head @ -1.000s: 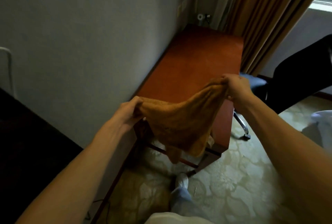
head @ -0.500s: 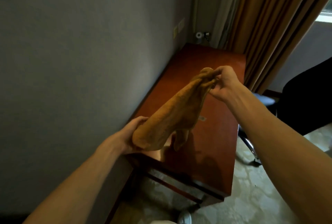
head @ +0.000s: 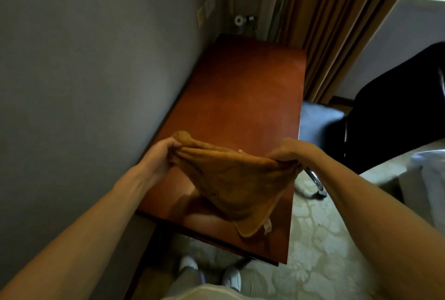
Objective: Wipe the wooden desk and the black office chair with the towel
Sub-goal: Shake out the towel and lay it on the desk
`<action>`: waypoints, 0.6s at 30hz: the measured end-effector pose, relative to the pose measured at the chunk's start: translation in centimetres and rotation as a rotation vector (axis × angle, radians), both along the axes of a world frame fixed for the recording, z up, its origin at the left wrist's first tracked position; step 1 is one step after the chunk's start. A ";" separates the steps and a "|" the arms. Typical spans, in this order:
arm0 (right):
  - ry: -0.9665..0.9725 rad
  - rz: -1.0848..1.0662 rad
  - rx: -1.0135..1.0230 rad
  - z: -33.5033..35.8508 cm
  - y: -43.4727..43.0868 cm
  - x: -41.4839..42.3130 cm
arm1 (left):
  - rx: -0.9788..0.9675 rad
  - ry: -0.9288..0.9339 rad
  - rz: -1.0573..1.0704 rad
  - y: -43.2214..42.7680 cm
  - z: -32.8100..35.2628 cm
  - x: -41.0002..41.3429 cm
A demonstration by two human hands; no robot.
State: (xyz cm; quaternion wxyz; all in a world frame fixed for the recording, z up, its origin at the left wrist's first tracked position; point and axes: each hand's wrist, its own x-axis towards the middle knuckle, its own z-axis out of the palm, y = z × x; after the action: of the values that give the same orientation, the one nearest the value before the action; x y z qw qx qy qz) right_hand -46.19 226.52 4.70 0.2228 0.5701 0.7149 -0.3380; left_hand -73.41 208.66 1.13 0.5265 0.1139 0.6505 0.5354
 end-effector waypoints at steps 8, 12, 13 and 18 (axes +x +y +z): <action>0.241 -0.285 -0.325 2.3 3.2 -1.0 | -0.114 -0.104 -0.267 6.8 3.7 -4.4; 0.296 -0.331 -0.132 4.5 4.4 -2.6 | -0.164 0.077 -0.381 10.0 5.1 -5.7; 0.333 -0.388 -0.058 4.7 4.8 -2.9 | -0.131 0.122 -0.312 10.7 5.7 -5.9; 0.556 -0.705 0.104 5.3 6.6 -2.9 | 0.067 0.331 -0.048 14.1 6.9 -8.6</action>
State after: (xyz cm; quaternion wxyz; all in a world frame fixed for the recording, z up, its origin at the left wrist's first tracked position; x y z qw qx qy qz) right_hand -49.08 233.10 9.98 -0.1355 0.6767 0.5257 -0.4973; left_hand -81.99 222.79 8.02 0.4208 0.2333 0.7073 0.5179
